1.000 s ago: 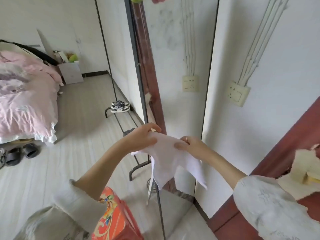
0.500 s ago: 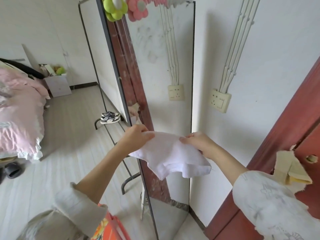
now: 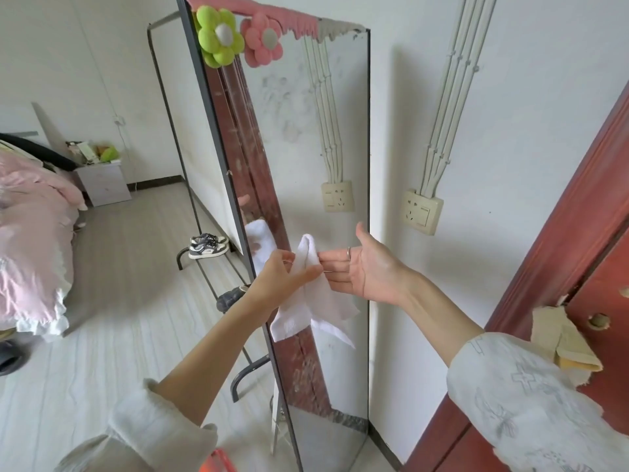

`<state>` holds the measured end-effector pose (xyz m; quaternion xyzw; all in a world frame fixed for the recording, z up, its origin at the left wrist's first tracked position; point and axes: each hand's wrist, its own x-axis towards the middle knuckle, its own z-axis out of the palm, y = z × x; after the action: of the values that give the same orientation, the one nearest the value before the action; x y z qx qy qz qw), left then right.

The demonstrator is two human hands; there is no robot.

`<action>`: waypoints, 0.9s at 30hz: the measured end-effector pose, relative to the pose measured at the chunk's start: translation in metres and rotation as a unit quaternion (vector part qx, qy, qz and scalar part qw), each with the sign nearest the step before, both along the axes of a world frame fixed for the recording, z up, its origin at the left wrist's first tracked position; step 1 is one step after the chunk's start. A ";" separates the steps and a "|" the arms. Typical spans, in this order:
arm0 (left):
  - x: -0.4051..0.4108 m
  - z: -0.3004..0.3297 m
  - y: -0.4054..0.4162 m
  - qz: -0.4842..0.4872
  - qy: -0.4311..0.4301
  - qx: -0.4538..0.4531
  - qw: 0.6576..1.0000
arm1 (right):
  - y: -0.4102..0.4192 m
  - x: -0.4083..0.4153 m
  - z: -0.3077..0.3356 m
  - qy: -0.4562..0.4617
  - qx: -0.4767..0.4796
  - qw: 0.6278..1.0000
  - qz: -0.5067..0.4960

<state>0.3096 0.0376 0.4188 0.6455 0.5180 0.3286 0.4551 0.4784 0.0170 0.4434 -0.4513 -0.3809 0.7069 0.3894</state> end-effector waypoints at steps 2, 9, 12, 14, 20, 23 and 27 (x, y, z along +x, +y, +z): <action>-0.002 0.002 0.001 0.003 -0.004 0.001 1.000 | 0.001 0.001 0.001 0.004 0.002 1.000 0.014; -0.007 0.001 0.001 -0.012 -0.016 0.005 1.000 | -0.002 0.004 0.000 -0.012 0.030 0.999 -0.023; -0.008 0.006 0.000 -0.016 -0.040 -0.003 0.999 | -0.003 0.003 -0.004 -0.154 0.112 0.975 -0.118; -0.010 0.013 -0.002 -0.029 -0.062 -0.009 0.998 | -0.004 0.006 -0.010 -0.275 0.184 0.932 -0.148; -0.014 0.029 -0.004 -0.066 -0.073 0.071 0.993 | -0.008 0.008 -0.020 -0.367 0.180 0.912 -0.024; -0.014 0.028 -0.003 -0.035 -0.003 0.167 0.985 | -0.005 0.007 -0.023 -0.300 0.143 0.941 -0.059; -0.011 0.026 -0.003 0.010 0.028 0.230 0.973 | -0.003 0.012 -0.023 -0.153 0.082 0.983 -0.054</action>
<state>0.2989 0.0342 0.4450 0.7365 0.4472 0.4254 0.2769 0.4901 0.0137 0.4206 -0.5403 -0.4678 0.5738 0.3999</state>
